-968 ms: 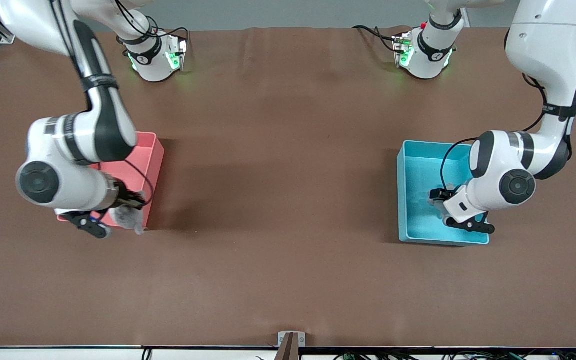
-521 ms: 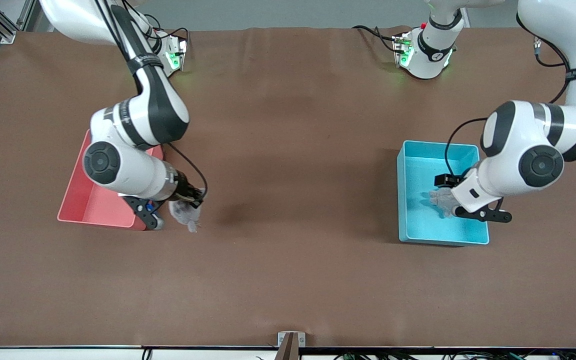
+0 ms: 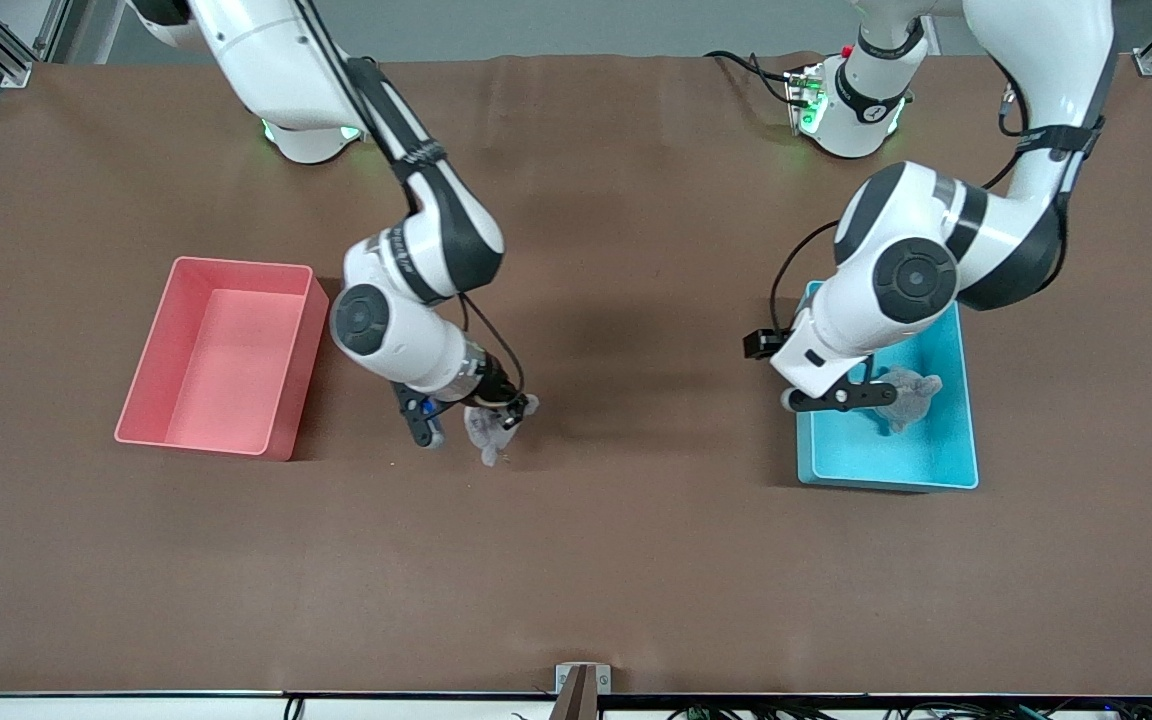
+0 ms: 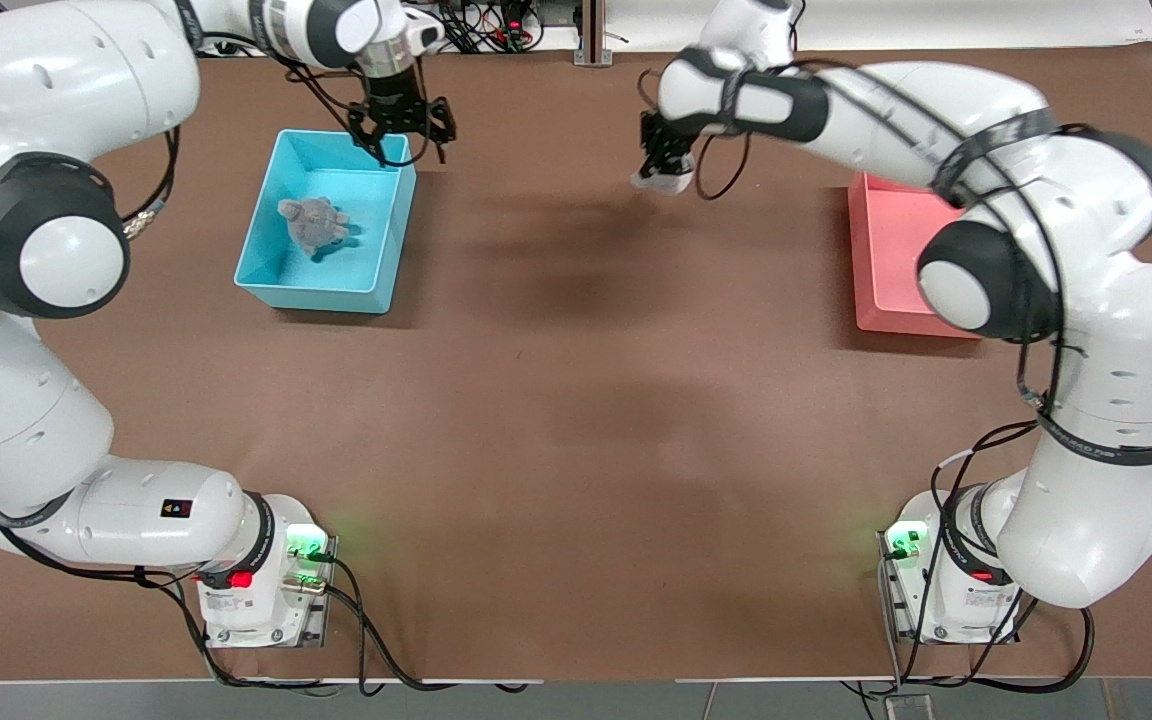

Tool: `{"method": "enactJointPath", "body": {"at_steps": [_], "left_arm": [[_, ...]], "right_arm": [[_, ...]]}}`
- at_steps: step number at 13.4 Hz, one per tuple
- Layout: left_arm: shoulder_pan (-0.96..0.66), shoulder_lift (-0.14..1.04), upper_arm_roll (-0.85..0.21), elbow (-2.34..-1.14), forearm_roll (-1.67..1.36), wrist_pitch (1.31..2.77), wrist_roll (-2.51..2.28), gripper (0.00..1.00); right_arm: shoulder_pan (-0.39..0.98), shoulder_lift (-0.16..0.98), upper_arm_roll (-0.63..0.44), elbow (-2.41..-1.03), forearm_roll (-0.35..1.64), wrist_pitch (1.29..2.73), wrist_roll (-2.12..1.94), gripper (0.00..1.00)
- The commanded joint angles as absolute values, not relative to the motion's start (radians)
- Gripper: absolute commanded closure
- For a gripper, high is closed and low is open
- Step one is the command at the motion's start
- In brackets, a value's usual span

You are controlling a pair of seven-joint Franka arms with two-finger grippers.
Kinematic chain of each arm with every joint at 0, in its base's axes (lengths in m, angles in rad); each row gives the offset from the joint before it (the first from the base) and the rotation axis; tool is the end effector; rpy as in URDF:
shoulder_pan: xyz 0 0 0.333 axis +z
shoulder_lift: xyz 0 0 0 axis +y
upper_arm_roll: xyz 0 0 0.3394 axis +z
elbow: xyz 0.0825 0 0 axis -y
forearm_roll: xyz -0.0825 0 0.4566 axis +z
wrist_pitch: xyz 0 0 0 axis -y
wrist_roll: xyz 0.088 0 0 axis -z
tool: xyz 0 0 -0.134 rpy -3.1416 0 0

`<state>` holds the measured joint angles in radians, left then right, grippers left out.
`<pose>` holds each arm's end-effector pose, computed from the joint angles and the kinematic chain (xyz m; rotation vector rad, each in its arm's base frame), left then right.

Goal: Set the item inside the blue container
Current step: 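Release the plush in the blue box while the right gripper carries the second plush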

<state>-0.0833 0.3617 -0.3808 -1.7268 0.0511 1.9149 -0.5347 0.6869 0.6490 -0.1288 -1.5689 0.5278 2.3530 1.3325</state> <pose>0.6338 -0.2937 0.3359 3.1231 0.0975 -0.2671 0.6570 0.4446 0.2289 -2.4147 1.4657 0.2537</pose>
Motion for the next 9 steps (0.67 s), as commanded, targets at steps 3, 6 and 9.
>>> {"method": "enactJointPath", "body": {"at_steps": [3, 6, 9], "left_arm": [[-0.152, 0.429, -0.382, -1.698, 0.043, 2.042, -0.571, 0.0], [-0.155, 0.463, -0.382, -1.698, 0.044, 2.092, -0.569, 0.0], [-0.155, 0.48, -0.382, -1.698, 0.044, 2.117, -0.568, 0.0]], "right_arm": [[0.745, 0.718, -0.141, -1.557, 0.571, 2.479, 1.427, 0.98], [0.758, 0.732, -0.141, -1.557, 0.571, 2.491, 1.427, 0.86], [0.775, 0.742, -0.141, -1.555, 0.565, 2.494, 1.425, 0.0]]}}
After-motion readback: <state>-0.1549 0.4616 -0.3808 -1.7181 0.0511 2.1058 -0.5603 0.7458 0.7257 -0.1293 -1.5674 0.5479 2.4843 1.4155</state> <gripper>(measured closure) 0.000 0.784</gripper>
